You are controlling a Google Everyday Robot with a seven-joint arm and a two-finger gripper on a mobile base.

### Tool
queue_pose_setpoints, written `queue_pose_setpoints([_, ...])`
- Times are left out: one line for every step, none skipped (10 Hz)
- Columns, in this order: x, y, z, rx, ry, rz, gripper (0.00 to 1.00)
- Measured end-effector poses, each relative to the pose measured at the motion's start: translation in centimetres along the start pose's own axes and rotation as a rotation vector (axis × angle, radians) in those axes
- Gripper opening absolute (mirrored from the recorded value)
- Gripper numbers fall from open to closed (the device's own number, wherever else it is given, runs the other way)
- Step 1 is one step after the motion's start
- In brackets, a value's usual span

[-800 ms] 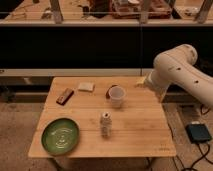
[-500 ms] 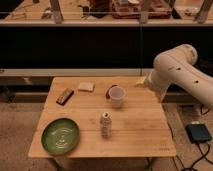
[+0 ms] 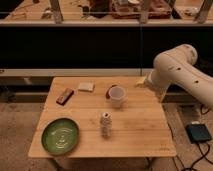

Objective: Place the ceramic cup in the ceramic bowl

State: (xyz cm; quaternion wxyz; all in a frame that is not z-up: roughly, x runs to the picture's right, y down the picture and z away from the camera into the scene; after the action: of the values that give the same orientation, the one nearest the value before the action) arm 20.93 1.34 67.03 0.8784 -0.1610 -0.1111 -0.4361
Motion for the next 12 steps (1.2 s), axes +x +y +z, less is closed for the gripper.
queue_pose_setpoints([0.0,0.0,0.0,0.000,0.000,0.000,0.76])
queue_pose_setpoints([0.0,0.0,0.0,0.000,0.000,0.000,0.76])
queue_pose_setpoints([0.0,0.0,0.0,0.000,0.000,0.000,0.76])
queue_pose_setpoints([0.0,0.0,0.0,0.000,0.000,0.000,0.76])
queue_pose_setpoints([0.0,0.0,0.0,0.000,0.000,0.000,0.76])
queue_pose_setpoints([0.0,0.0,0.0,0.000,0.000,0.000,0.76])
queue_pose_setpoints([0.1,0.0,0.1,0.002,-0.001,-0.002,0.76])
queue_pose_setpoints([0.4,-0.3,0.3,0.013,-0.003,-0.020,0.76])
queue_pose_setpoints([1.0,-1.6,1.0,0.039,-0.016,-0.066,0.76])
queue_pose_setpoints([1.8,-3.0,1.7,0.063,-0.028,-0.104,0.76])
queue_pose_setpoints([2.5,-4.0,2.3,0.079,-0.035,-0.134,0.76])
queue_pose_setpoints([3.0,-5.6,3.1,0.109,-0.048,-0.184,0.76])
